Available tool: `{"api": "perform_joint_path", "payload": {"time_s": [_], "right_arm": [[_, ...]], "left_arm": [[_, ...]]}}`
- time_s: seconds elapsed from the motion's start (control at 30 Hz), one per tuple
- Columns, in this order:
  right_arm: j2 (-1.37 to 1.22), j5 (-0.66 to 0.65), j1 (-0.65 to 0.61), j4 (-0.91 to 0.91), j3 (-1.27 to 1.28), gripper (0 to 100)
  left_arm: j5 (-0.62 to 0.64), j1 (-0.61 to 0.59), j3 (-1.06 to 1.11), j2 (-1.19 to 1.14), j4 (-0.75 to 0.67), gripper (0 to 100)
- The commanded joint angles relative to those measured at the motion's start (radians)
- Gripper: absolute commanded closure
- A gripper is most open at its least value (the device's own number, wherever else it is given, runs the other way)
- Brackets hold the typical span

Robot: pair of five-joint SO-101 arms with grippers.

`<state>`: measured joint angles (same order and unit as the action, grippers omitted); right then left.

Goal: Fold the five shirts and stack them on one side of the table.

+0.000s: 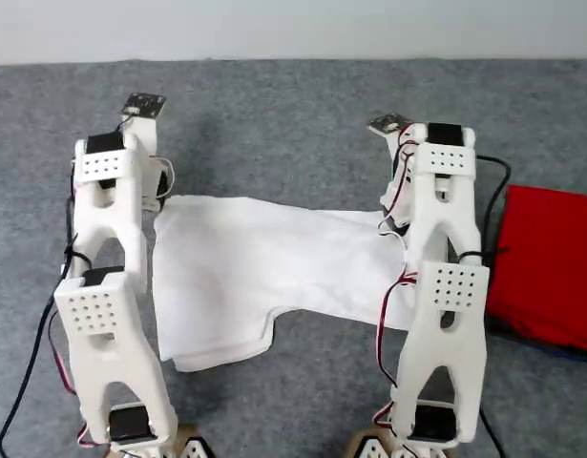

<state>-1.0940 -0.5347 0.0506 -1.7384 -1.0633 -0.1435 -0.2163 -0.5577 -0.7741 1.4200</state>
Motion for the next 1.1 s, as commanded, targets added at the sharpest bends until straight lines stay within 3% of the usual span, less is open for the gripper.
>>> {"api": "perform_joint_path", "payload": {"time_s": [0.0,0.27,0.37,0.67,0.83,1.07], "right_arm": [[0.027,-0.006,0.031,-0.035,-0.1,98.7],[0.127,-0.002,-0.044,-0.058,-0.184,98.6],[0.196,0.0,-0.073,-0.058,-0.124,98.4],[0.423,0.002,-0.085,-0.054,0.262,98.3],[0.424,0.005,-0.013,-0.054,0.295,98.3],[0.435,0.196,0.058,-0.059,0.316,87.3]], "left_arm": [[0.006,0.006,-0.128,0.014,0.091,98],[0.005,0.054,-0.43,0.014,0.334,98],[0.006,0.054,-0.441,0.041,0.338,98],[-0.003,-0.008,-0.22,0.262,0.336,98],[-0.057,-0.083,-0.087,0.37,0.333,98],[-0.115,-0.158,0.002,0.448,0.334,98]]}}
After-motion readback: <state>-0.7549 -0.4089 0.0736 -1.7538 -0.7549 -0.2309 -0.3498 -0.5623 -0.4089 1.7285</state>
